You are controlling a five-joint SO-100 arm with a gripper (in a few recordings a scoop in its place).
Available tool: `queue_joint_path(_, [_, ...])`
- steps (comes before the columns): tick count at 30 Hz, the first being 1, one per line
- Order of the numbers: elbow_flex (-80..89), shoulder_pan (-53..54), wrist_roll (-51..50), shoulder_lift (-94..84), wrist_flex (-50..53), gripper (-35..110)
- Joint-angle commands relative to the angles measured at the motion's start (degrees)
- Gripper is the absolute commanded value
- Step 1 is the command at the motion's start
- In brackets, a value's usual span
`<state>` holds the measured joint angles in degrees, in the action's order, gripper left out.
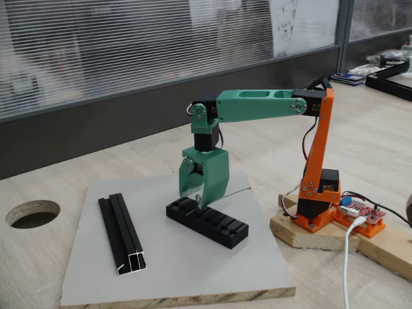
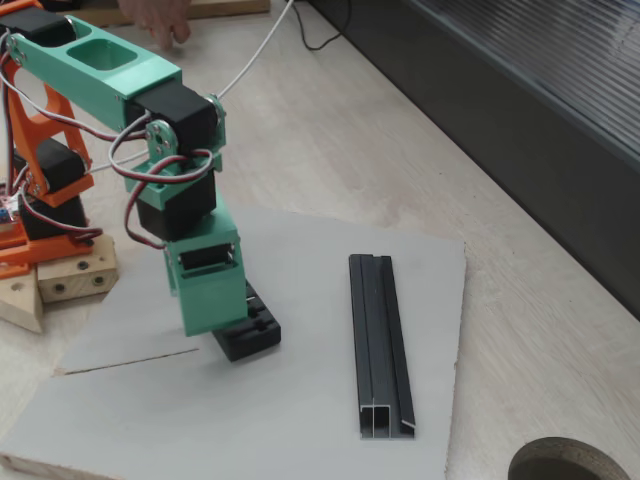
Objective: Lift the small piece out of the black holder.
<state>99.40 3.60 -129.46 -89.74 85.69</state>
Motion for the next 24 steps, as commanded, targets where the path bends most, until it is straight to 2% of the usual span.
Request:
queue_joint_path(1, [0.0, 1.3, 0.2, -1.0, 0.2, 47])
queue_joint_path(9, [0.0, 1.3, 4.5, -1.1, 0.3, 47])
queue_joint_path(16, [0.0, 1.3, 4.3, -1.1, 0.3, 47])
queue_joint_path(24, [0.0, 7.2, 4.9, -1.8, 0.4, 47])
